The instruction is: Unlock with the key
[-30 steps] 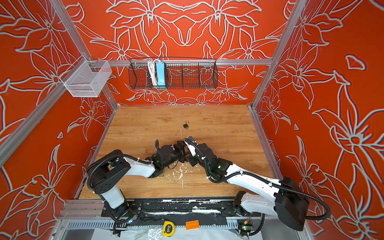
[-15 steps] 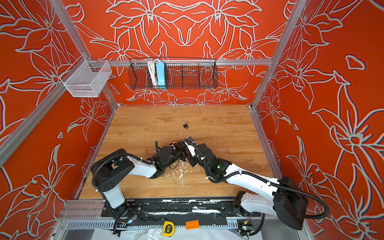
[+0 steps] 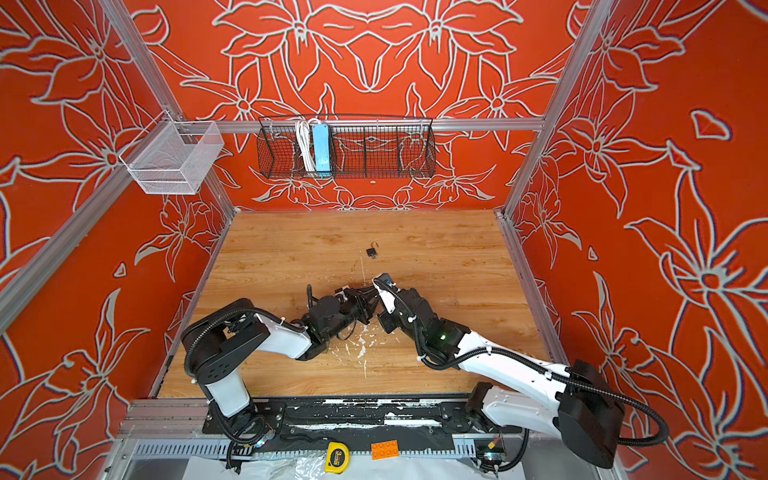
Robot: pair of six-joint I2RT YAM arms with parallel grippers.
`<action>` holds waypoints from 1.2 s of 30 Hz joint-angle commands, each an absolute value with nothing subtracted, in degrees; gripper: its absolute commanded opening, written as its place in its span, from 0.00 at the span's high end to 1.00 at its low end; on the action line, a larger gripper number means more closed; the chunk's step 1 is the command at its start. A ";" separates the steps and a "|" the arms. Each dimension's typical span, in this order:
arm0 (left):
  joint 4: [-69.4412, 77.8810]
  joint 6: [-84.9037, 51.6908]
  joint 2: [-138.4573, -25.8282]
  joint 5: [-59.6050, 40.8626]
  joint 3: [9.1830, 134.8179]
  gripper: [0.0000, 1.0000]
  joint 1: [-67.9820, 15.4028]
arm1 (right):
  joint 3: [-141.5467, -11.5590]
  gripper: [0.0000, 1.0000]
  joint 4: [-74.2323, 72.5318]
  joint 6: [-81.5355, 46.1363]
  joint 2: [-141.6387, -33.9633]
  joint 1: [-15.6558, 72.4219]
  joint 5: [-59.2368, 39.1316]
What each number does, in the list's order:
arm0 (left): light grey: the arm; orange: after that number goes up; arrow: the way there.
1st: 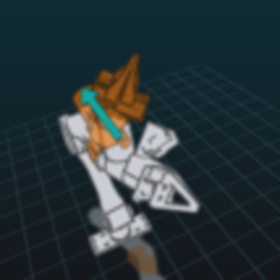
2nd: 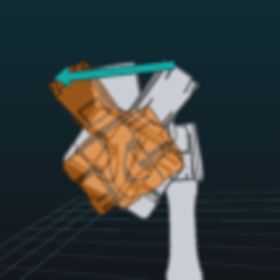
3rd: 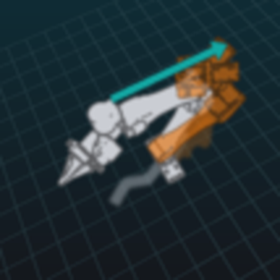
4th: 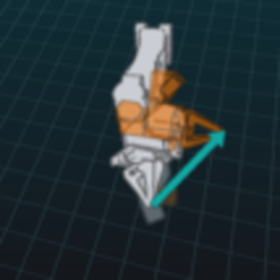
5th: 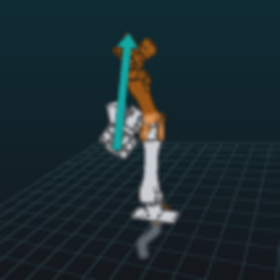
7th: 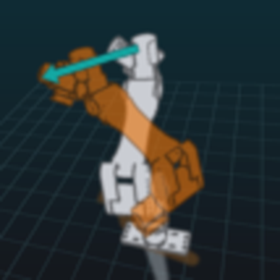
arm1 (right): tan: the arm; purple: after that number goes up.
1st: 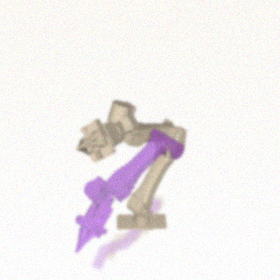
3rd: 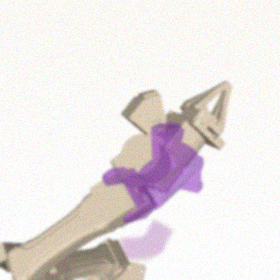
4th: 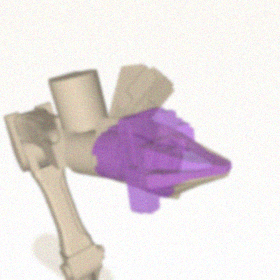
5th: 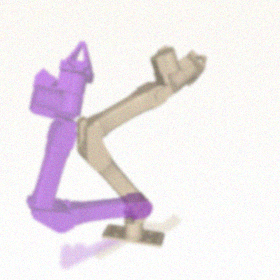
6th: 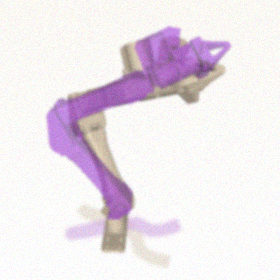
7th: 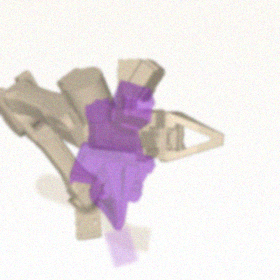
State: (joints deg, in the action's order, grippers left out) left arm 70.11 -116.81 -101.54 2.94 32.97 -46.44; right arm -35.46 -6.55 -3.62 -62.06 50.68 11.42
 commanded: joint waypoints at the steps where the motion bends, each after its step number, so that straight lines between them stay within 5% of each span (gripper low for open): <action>1: 74.28 -117.84 -102.67 3.34 32.97 0.83 -46.23 | -34.87 1.00 -7.03 -3.36 -61.40 50.54 12.65; 8: 75.50 -117.64 -103.60 3.68 33.47 1.00 -46.23 | -34.88 1.00 -7.13 -3.41 -61.38 50.54 12.34; 20: 74.47 -110.56 -103.47 1.78 34.69 1.00 -44.71 | -33.39 1.00 -7.83 -4.16 -58.24 50.54 15.17; 26: 60.24 -92.75 -97.47 -8.99 34.96 1.00 -35.07 | -28.91 0.94 -10.35 -5.49 -50.41 50.45 19.77; 31: 27.22 -62.85 -85.96 -9.80 42.10 1.00 -29.81 | -25.75 0.82 -13.55 -5.89 -46.06 50.36 21.31; 34: 19.21 -50.50 -80.91 -6.85 43.54 1.00 -29.81 | -25.21 0.86 -15.21 -5.91 -46.60 50.10 20.02; 36: 14.68 -46.30 -78.91 -5.98 44.33 1.00 -29.80 | -25.96 1.00 -15.44 -5.73 -48.74 49.97 19.01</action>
